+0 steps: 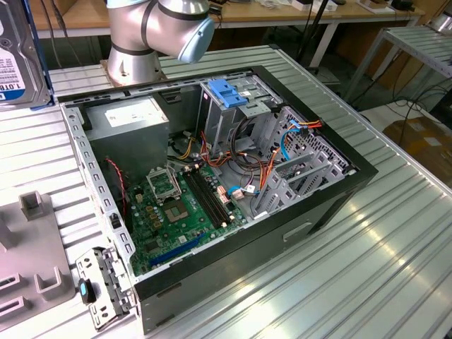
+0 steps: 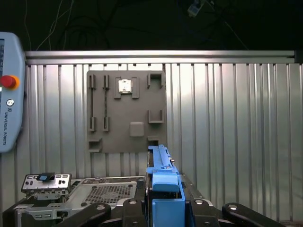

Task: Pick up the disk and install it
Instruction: 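Pick up the disk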

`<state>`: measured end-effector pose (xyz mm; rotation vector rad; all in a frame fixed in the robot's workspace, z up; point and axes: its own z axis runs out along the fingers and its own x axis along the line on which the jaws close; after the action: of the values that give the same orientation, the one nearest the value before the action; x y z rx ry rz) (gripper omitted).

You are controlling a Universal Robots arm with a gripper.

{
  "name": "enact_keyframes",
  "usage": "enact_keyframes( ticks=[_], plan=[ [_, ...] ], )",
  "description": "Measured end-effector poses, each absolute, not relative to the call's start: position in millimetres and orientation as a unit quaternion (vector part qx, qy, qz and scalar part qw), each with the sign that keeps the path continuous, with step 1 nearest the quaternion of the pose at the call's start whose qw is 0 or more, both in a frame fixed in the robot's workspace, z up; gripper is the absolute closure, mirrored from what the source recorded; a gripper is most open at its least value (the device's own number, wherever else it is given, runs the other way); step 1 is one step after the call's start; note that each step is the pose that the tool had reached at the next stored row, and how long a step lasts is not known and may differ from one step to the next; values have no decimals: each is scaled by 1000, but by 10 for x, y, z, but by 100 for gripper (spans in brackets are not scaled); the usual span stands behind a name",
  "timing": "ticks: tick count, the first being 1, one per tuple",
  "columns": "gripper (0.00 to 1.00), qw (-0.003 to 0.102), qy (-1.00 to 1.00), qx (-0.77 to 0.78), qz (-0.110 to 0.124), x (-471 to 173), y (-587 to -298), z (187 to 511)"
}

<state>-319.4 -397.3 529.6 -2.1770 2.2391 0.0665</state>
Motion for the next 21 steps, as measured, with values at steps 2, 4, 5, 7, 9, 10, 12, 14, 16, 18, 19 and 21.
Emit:
enact_keyframes(
  ticks=[2,4,5,7,9,10,12,14,16,18,19,21],
  plan=[
    [63,9,717,-697,21,-3182,-3978,5296],
    [63,9,717,-697,21,-3168,-3985,5296],
    [63,9,717,-697,21,-3163,-3987,5295],
    [63,9,717,-697,21,-3148,-3993,5296],
    [63,9,717,-697,21,-3135,-3999,5295],
    [63,9,717,-697,21,-3128,-4002,5296],
    [63,9,717,-697,21,-3116,-4007,5295],
    [63,9,717,-697,21,-3106,-4012,5296],
    [63,9,717,-697,21,-3089,-4019,5296],
    [63,9,717,-697,21,-3078,-4024,5296],
    [63,9,717,-697,21,-3072,-4027,5296],
    [63,9,717,-697,21,-3061,-4031,5296]
  ],
)
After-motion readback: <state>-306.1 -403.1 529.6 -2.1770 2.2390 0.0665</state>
